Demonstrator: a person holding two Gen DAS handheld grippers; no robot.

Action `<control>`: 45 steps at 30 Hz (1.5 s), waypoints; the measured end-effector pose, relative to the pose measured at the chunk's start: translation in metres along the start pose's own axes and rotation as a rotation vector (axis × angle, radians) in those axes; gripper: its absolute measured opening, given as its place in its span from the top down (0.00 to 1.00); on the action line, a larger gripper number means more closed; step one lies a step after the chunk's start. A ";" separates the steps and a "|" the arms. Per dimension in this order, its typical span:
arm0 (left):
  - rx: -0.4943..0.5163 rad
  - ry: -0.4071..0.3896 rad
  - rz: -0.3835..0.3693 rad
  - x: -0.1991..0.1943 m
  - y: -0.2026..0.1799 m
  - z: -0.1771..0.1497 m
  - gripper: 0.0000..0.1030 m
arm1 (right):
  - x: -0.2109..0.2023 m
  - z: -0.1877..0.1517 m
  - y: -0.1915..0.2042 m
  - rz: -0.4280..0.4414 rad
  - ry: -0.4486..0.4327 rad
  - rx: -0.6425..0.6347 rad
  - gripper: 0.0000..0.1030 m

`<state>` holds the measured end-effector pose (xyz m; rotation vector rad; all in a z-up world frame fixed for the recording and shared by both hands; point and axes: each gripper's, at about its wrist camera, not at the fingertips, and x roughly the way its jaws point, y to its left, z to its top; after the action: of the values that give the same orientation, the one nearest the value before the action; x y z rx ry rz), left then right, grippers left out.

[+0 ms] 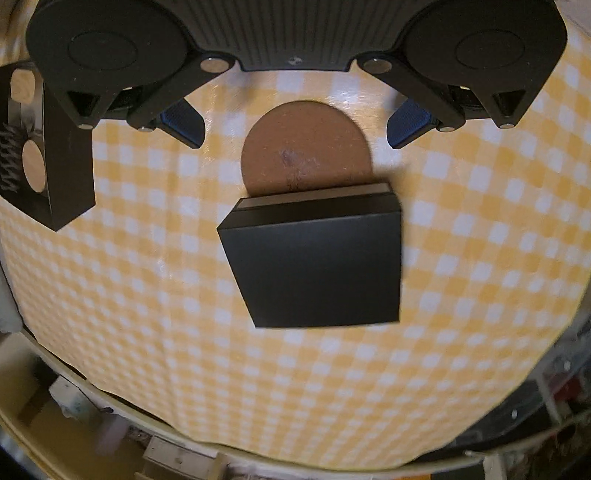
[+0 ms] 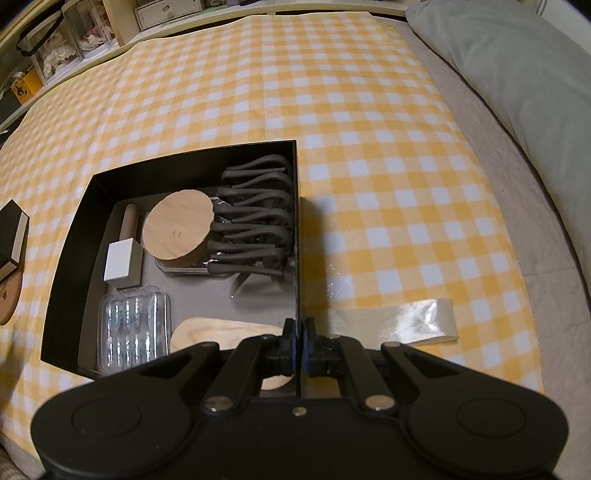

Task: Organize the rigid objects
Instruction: 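Move the left gripper away from the box to the cork coaster, then grasp the round cork coaster with the left gripper and lift, then lower the cork coaster into the black box and open left gripper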

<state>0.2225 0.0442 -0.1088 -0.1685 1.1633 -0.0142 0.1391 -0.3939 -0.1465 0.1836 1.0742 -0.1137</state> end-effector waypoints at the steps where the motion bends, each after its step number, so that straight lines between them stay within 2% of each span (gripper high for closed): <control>1: -0.008 0.001 0.003 0.005 -0.001 0.001 0.00 | 0.001 0.000 0.002 -0.002 0.002 -0.002 0.96; 7: 0.017 -0.052 0.095 0.027 -0.013 0.006 0.00 | 0.003 0.000 0.006 -0.012 0.007 -0.015 0.96; 14: 0.022 -0.026 0.157 0.056 -0.015 0.007 0.01 | 0.005 0.000 0.007 -0.014 0.010 -0.018 0.96; 16: 0.031 -0.024 0.164 0.056 -0.016 0.007 0.04 | 0.005 0.000 0.007 -0.014 0.010 -0.018 0.96; 19: 0.042 -0.016 0.158 0.056 -0.016 0.011 0.04 | 0.005 0.000 0.007 -0.015 0.010 -0.020 0.96; 24: 0.017 0.042 0.105 0.041 -0.022 0.002 0.04 | 0.005 0.000 0.006 -0.014 0.010 -0.018 0.96; 28: 0.044 0.095 -0.011 0.027 -0.038 -0.015 0.04 | 0.005 0.000 0.007 -0.015 0.010 -0.019 0.96; 32: 0.079 0.096 -0.130 0.008 -0.062 -0.026 0.04 | 0.005 0.000 0.007 -0.015 0.010 -0.019 0.96; 35: 0.122 0.057 -0.185 -0.008 -0.077 -0.032 0.04 | 0.005 0.001 0.007 -0.015 0.010 -0.019 0.96; 40: 0.168 -0.012 -0.234 -0.028 -0.093 -0.035 0.04 | 0.005 0.001 0.007 -0.015 0.011 -0.020 0.96; 45: 0.253 -0.118 -0.269 -0.046 -0.119 -0.035 0.04 | 0.005 0.001 0.007 -0.015 0.011 -0.020 0.96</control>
<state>0.1815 -0.0732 -0.0640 -0.0990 1.0046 -0.3829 0.1435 -0.3872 -0.1502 0.1578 1.0876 -0.1153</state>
